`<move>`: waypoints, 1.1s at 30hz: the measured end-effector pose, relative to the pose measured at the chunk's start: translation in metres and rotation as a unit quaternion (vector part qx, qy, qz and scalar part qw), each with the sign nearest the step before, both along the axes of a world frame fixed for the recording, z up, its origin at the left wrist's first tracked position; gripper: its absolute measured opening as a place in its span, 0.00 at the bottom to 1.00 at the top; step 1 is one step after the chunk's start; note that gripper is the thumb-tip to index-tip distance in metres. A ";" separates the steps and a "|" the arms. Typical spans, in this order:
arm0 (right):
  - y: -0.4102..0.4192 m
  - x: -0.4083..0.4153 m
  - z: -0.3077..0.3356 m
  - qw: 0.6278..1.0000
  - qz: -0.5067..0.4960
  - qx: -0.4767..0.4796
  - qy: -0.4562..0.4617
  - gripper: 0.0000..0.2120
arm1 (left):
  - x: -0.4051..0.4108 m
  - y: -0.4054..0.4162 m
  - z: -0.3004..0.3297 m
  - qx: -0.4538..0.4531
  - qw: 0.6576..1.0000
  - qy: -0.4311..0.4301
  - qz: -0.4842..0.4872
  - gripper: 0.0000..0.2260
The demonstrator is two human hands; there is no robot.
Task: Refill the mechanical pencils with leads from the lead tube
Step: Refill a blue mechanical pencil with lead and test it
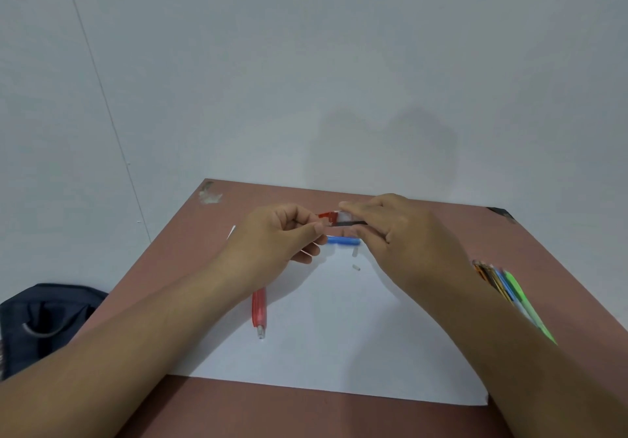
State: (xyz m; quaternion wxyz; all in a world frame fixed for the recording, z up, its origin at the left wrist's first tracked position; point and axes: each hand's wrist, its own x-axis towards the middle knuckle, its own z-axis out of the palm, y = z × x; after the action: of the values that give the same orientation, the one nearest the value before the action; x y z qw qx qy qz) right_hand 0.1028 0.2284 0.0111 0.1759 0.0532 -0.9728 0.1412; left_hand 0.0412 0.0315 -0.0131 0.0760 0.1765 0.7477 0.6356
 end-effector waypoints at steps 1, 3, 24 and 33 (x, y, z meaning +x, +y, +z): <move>0.000 0.000 0.000 1.000 -0.003 0.002 -0.004 0.19 | 0.000 0.000 0.000 -0.004 1.000 0.005 0.001 0.04; 0.000 0.000 0.001 1.000 -0.006 -0.001 0.000 0.19 | -0.002 0.000 -0.001 -0.012 1.000 0.016 0.000 0.04; 0.005 0.005 0.007 0.998 -0.041 -0.037 -0.001 0.17 | -0.005 -0.022 0.017 -0.021 0.990 0.125 0.059 0.07; 0.003 0.005 0.005 0.981 -0.038 -0.190 -0.017 0.10 | -0.009 -0.025 0.017 0.052 0.991 0.081 0.097 0.07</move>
State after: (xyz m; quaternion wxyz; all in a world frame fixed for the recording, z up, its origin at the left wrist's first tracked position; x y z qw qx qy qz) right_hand 0.1074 0.2309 0.0158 0.1717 -0.0205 -0.9324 0.3173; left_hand 0.0322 0.0062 0.0042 -0.0562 0.1574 0.7312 0.6613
